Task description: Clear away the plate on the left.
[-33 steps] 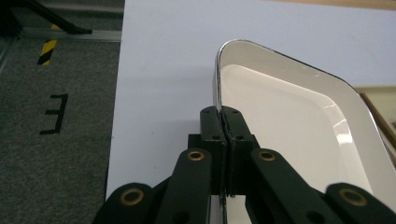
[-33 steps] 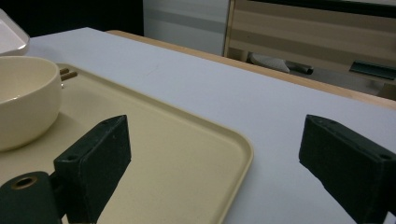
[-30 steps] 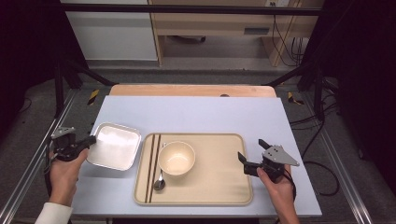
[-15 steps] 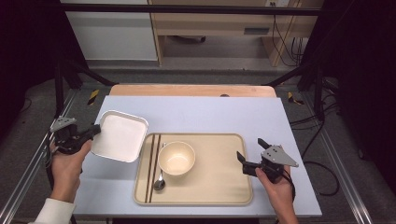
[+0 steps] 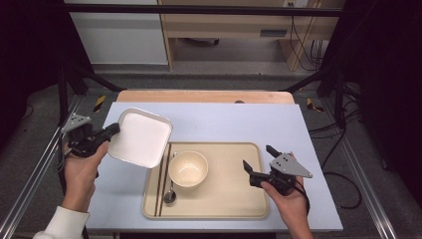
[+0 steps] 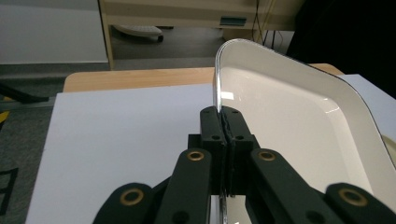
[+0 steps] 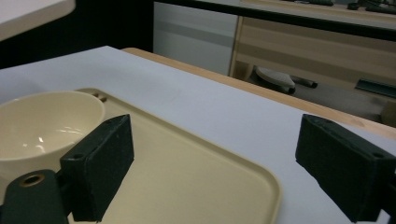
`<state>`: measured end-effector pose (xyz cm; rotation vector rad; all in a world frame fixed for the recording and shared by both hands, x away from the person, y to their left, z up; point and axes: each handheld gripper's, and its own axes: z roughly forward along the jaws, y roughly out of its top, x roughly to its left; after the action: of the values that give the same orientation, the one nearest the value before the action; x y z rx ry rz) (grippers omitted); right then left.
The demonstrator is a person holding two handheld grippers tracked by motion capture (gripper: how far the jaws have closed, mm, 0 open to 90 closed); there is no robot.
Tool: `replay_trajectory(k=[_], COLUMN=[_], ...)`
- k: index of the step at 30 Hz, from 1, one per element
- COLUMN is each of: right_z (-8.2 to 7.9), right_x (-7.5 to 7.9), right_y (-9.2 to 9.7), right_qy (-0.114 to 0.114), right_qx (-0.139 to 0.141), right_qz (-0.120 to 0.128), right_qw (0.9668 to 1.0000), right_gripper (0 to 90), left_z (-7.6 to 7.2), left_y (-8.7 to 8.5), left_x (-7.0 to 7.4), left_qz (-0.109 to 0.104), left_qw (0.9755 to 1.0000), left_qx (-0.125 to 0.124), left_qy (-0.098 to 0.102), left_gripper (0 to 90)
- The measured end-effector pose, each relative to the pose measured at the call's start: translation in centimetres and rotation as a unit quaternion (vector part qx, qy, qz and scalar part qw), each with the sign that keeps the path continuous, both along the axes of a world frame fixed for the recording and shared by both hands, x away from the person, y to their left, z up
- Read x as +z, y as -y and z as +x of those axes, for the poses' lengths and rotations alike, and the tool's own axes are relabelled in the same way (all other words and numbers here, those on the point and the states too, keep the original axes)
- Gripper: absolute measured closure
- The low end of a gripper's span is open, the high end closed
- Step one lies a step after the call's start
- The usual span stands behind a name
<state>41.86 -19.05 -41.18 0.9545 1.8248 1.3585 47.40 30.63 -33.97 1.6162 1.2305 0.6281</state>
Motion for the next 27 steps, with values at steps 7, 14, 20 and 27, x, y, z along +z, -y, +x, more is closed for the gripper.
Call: replay_trajectory(k=[7, 14, 20, 27], right_z=[-0.8, -1.3, -1.2, -1.0], right_x=[1.2, 2.1, 2.8, 3.0], right_y=[-3.2, -5.9, -7.0, -8.1], right_qy=[-0.002, 0.001, -0.001, -0.009], right_qx=[0.037, 0.067, 0.077, 0.086], right_qz=[-0.006, -0.018, -0.014, 0.000], right_qw=[0.9993, 0.9976, 0.9969, 0.9963], right_gripper=[17.8, 21.9, 23.7, 25.1], left_z=[0.0, 0.0, 0.2, 0.1], left_y=[2.8, 5.1, 6.4, 7.9], left_x=[0.7, 0.6, 0.5, 0.0], left_qz=[0.002, 0.007, 0.012, 0.011], left_qw=[0.9995, 0.9987, 0.9980, 0.9973], left_qx=[-0.029, -0.050, -0.062, -0.072], left_qy=[0.009, 0.009, 0.009, 0.010], left_gripper=[88.7, 88.7, 88.7, 88.7])
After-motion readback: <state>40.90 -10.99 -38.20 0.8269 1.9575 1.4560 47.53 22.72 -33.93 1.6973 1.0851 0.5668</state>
